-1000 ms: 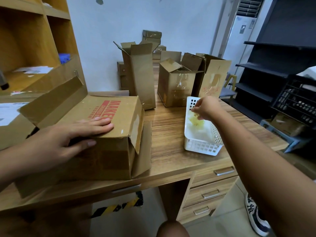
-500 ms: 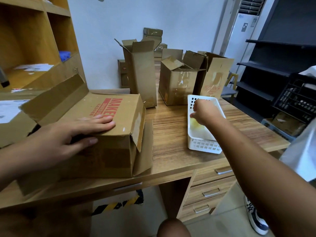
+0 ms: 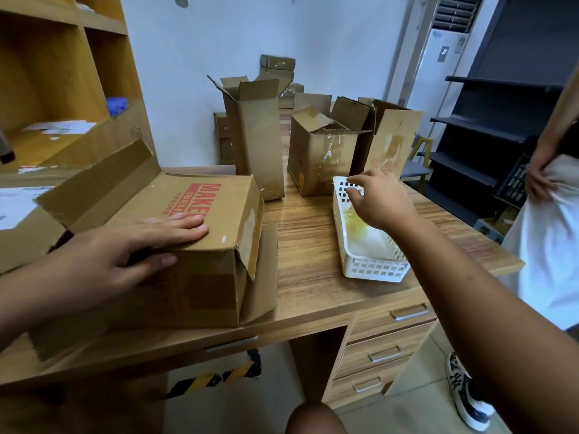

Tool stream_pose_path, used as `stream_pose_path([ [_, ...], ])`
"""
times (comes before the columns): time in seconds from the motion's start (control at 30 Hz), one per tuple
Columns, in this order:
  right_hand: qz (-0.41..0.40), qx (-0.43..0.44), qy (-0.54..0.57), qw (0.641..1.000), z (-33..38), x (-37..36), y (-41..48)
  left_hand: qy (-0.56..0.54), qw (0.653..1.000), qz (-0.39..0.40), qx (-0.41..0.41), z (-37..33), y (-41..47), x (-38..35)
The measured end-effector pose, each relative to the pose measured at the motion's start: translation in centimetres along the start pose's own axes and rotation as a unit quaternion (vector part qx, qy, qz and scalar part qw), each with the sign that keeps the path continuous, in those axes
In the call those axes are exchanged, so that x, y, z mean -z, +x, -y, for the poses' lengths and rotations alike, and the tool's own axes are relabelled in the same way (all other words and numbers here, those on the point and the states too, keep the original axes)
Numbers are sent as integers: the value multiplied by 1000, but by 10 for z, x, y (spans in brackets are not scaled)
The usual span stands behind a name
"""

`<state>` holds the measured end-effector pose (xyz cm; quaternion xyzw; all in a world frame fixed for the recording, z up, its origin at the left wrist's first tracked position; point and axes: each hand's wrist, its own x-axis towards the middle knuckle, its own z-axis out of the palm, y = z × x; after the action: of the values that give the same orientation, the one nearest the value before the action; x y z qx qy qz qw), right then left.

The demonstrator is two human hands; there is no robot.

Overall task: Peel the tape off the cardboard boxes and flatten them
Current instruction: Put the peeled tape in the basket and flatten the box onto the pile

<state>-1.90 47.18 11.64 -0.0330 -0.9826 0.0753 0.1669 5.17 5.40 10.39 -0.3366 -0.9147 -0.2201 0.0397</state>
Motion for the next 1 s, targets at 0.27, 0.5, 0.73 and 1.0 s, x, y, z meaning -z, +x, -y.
stream_pose_path([
  [0.27,92,-6,23,996,20,-12,-34,9,1000,1,8,13,0,-4],
  [0.5,103,15,61,993,27,-20,-62,35,998,4,50,37,0,-10],
  [0.73,109,106,75,986,29,-19,-81,27,998,-3,52,28,0,-9],
  [1.0,113,163,51,979,34,-22,-84,13,999,-9,40,22,-1,-9],
])
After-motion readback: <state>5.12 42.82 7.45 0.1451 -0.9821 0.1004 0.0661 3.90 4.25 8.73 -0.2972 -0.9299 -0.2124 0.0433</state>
